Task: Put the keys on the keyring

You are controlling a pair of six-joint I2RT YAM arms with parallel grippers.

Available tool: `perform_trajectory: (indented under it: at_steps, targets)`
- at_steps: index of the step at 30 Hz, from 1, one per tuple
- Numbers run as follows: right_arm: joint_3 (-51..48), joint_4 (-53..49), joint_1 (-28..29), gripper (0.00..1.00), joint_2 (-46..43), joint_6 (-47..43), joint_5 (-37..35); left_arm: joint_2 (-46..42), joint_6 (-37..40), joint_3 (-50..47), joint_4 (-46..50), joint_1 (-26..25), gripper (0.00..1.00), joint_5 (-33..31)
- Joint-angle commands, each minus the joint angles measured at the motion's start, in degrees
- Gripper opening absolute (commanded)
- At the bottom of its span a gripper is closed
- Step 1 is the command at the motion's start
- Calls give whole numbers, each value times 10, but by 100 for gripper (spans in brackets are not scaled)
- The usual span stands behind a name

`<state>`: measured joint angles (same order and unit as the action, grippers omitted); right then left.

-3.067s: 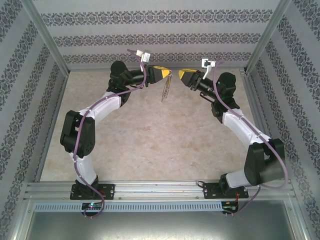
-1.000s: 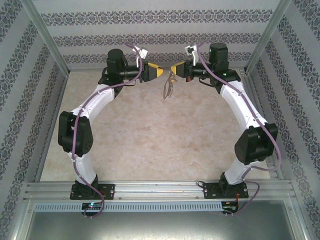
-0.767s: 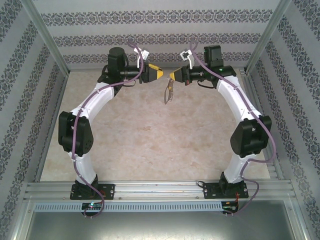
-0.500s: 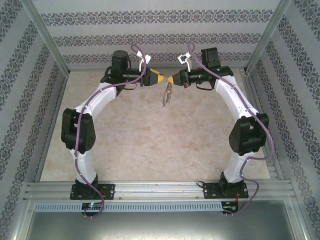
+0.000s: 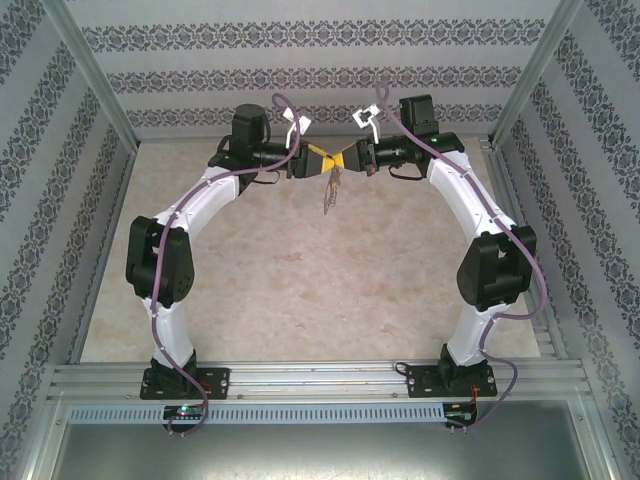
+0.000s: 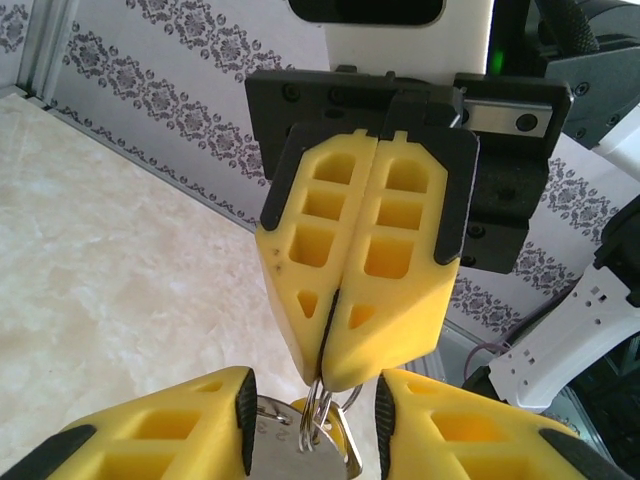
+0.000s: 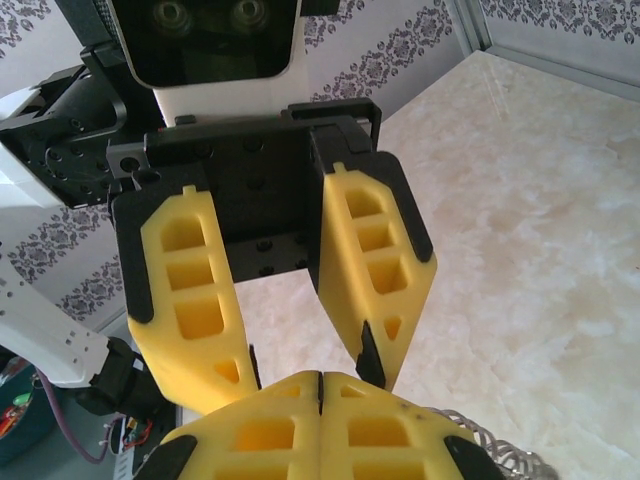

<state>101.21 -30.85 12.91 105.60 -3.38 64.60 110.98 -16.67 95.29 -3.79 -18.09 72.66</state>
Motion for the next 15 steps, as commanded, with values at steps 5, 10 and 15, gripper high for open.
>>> perform_trajectory:
  at_steps: [5, 10, 15]
  targets:
    - [1, 15, 2, 0, 1, -4, 19, 13, 13, 20, 5, -10, 24, 22]
    - [-2, 15, 0, 0, 1, -5, 20, 10, -1, 17, -17, -9, 23, 23]
    - [-2, 15, 0, 0, 0, -6, 22, 10, -22, 14, -45, -9, 15, 24]
